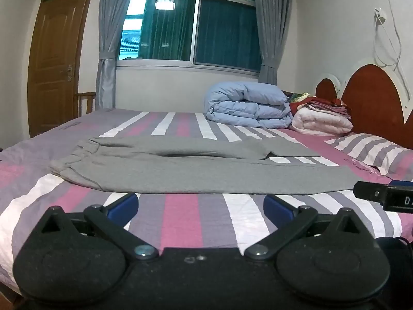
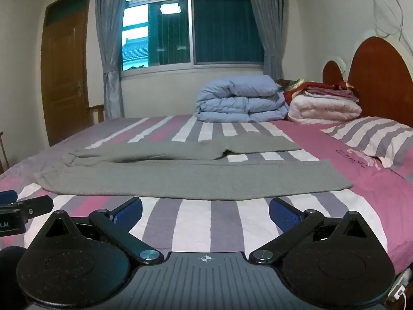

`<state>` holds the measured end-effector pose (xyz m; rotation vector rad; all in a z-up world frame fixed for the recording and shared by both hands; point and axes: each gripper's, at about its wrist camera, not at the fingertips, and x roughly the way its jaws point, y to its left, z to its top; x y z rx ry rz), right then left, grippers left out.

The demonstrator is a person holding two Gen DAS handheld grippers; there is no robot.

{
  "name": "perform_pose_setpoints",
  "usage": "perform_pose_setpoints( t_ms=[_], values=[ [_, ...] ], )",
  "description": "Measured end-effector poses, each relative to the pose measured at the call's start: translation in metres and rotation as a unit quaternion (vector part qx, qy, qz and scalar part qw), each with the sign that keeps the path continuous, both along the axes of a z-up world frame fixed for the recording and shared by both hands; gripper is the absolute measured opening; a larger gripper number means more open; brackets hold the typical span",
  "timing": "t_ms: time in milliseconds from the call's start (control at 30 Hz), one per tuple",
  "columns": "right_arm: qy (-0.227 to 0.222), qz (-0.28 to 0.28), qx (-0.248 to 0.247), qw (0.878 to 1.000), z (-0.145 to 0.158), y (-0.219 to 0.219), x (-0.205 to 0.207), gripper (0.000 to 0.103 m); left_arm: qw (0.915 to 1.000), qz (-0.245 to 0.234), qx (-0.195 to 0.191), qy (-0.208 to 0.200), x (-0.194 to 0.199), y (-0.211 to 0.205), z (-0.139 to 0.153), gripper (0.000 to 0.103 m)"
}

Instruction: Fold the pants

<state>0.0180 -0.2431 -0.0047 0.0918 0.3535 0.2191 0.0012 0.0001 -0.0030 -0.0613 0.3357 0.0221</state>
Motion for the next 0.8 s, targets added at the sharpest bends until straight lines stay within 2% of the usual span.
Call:
perform_pose_setpoints(
  t_ms=[800],
  values=[
    [0.001,-0.002,-0.001,1.0,0.0043,0.0051,-0.0007,0.103,1.0,-0.002,0.002,0.0,0.0,-0.0047,0.0008,0.097]
  ],
)
